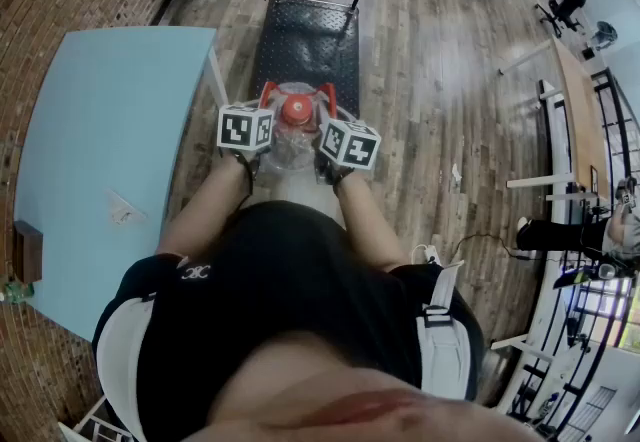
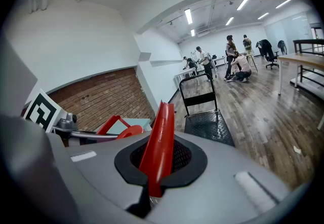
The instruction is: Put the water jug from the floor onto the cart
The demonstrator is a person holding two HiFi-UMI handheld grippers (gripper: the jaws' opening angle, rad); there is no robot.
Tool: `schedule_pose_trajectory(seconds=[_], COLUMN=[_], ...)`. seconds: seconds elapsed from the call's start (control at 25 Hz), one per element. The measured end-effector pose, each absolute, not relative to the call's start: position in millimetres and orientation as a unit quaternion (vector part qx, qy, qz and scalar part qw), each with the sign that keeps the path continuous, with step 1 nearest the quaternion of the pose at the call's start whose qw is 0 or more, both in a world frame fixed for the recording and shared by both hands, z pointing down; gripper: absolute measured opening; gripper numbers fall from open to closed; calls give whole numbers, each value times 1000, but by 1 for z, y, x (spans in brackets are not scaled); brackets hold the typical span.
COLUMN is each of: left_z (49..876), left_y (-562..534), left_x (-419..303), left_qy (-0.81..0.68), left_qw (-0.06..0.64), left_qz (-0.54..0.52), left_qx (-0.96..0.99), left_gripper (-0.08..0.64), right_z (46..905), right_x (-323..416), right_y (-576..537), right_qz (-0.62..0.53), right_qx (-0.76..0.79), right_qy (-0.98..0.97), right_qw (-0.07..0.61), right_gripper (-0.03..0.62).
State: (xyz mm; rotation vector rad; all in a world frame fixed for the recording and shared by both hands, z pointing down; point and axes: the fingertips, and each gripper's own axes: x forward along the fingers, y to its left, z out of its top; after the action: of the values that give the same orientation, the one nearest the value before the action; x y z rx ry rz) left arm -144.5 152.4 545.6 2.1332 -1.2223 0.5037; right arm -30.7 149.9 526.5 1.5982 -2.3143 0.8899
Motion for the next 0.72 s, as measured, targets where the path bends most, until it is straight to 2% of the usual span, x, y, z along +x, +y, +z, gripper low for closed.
schedule_pose_trajectory(seconds=[0.72], left_z=[555], left_y=[167], left_x=[-87], left_qy=[-463], left_qw=[304], left_qz=[214], left_qx=[805], left_gripper=[0], right_z=[547], right_x=[23], right_y=[169], right_qz=[333], right_qx=[541], right_qy=[-767], right_qw=[85], right_gripper=[15])
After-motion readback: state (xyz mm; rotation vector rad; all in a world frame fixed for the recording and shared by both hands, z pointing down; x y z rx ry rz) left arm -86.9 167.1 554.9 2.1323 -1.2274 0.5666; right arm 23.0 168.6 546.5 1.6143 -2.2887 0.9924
